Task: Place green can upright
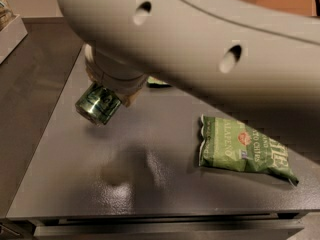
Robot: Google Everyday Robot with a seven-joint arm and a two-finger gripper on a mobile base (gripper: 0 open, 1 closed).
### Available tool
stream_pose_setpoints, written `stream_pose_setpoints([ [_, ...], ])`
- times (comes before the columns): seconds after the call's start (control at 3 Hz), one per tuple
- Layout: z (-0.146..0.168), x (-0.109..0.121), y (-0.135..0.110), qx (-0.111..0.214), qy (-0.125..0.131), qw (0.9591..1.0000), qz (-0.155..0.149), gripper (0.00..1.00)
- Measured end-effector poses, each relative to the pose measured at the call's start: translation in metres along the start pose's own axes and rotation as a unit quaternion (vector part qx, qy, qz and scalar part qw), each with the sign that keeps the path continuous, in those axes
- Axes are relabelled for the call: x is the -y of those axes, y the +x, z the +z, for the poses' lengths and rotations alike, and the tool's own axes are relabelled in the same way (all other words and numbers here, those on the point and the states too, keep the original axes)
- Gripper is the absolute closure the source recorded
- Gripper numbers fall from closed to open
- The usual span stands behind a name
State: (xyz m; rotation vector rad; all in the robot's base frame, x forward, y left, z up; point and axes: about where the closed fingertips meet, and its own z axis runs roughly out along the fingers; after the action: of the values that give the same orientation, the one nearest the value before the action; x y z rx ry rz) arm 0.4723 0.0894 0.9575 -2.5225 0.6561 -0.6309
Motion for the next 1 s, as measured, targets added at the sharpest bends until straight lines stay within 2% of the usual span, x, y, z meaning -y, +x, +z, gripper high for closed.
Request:
stream_pose_setpoints([
  [0.33, 0.003, 0.006, 0.021, -0.038, 0.022, 0.9979, -0.049, 1.00],
  [0.67, 0.005, 0.012, 0.040, -0.067, 0.058, 0.9913, -0.097, 1.00],
  [1.0, 0.008, 0.020, 0.051, -0.084, 0.103, 0.9801, -0.147, 1.00],
])
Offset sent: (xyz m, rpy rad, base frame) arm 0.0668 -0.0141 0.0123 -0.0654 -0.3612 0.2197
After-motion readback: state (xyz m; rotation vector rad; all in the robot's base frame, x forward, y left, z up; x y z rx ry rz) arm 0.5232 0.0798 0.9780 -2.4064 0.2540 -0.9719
